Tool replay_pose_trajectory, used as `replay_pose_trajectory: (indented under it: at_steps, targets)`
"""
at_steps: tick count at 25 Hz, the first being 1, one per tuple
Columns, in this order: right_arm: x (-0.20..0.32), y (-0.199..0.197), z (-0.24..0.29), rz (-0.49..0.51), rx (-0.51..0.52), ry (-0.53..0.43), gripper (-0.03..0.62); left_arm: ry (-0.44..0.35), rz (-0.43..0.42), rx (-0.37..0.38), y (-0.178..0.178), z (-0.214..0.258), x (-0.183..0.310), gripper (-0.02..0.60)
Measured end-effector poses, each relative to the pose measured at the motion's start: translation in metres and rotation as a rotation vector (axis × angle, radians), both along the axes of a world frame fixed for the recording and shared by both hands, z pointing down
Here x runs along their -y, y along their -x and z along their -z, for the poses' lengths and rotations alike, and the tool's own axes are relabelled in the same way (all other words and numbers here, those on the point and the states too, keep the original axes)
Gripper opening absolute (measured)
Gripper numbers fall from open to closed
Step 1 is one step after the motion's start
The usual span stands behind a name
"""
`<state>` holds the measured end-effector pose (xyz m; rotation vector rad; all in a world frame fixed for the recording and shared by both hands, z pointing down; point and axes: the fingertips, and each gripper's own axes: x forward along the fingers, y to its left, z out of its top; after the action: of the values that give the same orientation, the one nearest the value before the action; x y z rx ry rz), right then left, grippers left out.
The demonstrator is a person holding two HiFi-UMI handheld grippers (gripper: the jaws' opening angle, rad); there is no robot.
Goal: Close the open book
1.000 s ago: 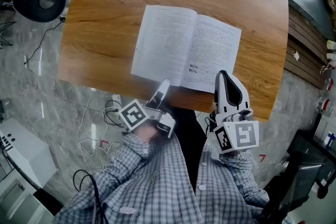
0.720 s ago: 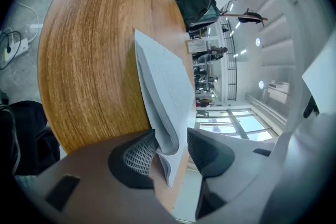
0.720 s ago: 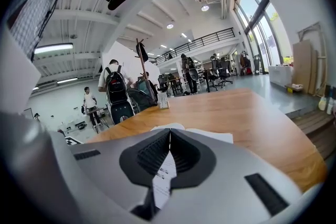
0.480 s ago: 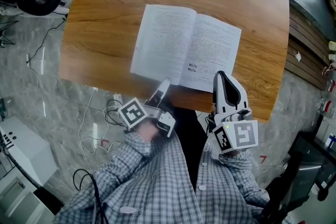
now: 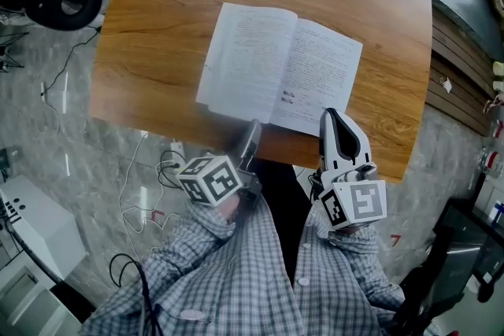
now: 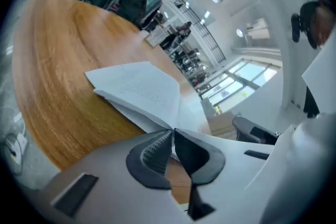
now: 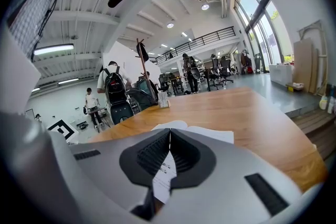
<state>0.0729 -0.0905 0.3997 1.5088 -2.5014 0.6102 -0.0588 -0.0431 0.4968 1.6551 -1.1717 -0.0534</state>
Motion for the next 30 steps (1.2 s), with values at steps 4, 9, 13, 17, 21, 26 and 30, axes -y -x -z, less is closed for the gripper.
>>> replay_pose_trajectory:
  at_steps: [4, 9, 13, 17, 21, 26, 30]
  targets:
    - [-0.003, -0.006, 0.002, -0.014, -0.003, -0.006, 0.02, -0.055, -0.213, 0.188, -0.022, 0.004, -0.005, 0.023]
    - [-0.007, -0.015, 0.007, -0.037, -0.009, -0.009, 0.02, -0.119, -0.487, 0.44, -0.04, 0.004, -0.009, 0.018]
    - [-0.01, -0.025, 0.007, -0.057, -0.007, -0.004, 0.02, -0.155, -0.678, 0.584, -0.054, 0.003, -0.012, 0.009]
    - [-0.014, -0.032, 0.004, -0.085, 0.003, 0.01, 0.02, -0.257, -0.853, 0.719, -0.086, 0.007, -0.015, 0.009]
    - [-0.017, -0.036, 0.003, -0.091, 0.003, 0.006, 0.02, -0.318, -0.868, 0.659, -0.115, 0.017, -0.013, 0.009]
    - [-0.014, -0.037, 0.004, -0.088, 0.005, 0.003, 0.02, -0.155, -0.666, 0.321, -0.106, 0.013, -0.015, 0.009]
    - [-0.012, -0.034, 0.006, -0.079, 0.007, -0.003, 0.02, 0.024, -0.407, 0.033, -0.072, 0.005, -0.019, 0.009]
